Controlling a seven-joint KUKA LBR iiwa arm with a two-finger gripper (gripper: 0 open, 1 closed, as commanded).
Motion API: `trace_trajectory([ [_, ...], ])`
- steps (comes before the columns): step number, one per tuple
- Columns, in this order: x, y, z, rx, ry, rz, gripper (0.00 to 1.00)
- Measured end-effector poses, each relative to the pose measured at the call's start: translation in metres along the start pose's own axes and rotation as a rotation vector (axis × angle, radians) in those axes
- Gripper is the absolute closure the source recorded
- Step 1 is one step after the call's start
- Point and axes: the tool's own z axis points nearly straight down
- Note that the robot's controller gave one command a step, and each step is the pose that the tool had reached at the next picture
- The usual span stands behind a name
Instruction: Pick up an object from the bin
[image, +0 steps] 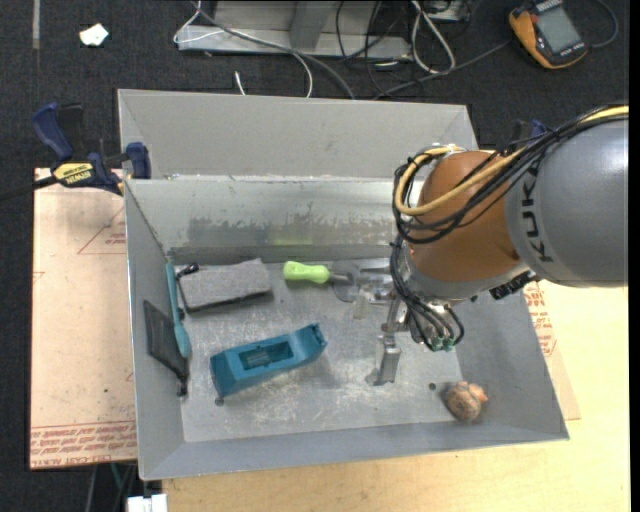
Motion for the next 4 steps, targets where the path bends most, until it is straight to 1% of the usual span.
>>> trace_trajectory([
  [1, -0.002, 0.000, -0.004, 0.000, -0.008, 0.001, 0.00],
  [2, -0.027, 0.043, 0.046, -0.002, -0.011, 0.095, 0.00],
  [3, -0.011, 0.089, 0.065, 0.001, -0.012, -0.045, 0.00],
  [4, -0.001, 0.121, 0.080, -0.001, -0.007, 0.023, 0.00],
])
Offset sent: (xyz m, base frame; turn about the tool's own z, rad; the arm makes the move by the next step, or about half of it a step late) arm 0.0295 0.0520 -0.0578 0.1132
